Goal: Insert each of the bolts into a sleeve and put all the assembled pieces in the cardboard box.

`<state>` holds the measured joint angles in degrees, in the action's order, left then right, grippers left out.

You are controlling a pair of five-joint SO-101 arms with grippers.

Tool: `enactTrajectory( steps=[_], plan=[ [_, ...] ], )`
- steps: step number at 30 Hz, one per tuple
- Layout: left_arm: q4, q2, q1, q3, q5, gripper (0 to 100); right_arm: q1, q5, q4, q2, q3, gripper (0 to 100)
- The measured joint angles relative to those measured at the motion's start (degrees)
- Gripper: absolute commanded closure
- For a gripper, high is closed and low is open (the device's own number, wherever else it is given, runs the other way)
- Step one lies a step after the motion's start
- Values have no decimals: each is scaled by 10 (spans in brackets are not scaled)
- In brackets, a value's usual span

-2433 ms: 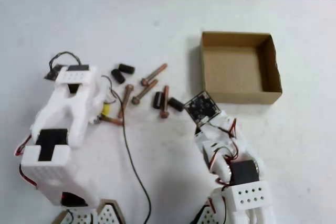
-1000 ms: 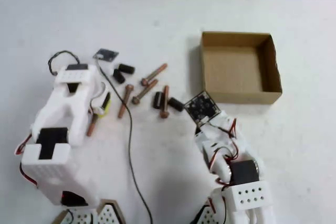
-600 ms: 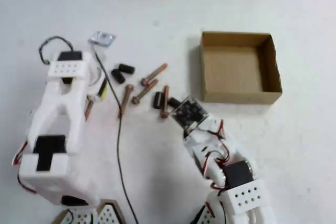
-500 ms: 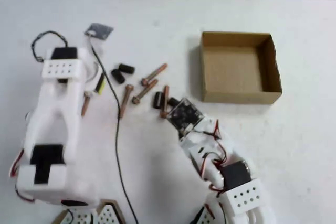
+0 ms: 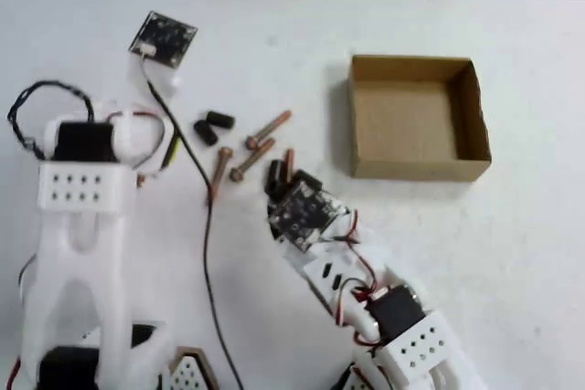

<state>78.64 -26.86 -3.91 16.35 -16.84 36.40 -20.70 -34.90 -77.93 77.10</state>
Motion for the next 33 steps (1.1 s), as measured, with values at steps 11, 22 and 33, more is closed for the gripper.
enactTrajectory(
  steps=[11, 22, 33],
  plan=[
    [-79, -142, 76, 53, 186, 961, 2, 149, 110, 1, 11, 978],
    [-242, -304, 186, 171, 215, 962, 2, 203, 164, 1, 47, 981],
    [-411, -446, 283, 352, 218, 966, 2, 193, 165, 1, 47, 982]
  ],
)
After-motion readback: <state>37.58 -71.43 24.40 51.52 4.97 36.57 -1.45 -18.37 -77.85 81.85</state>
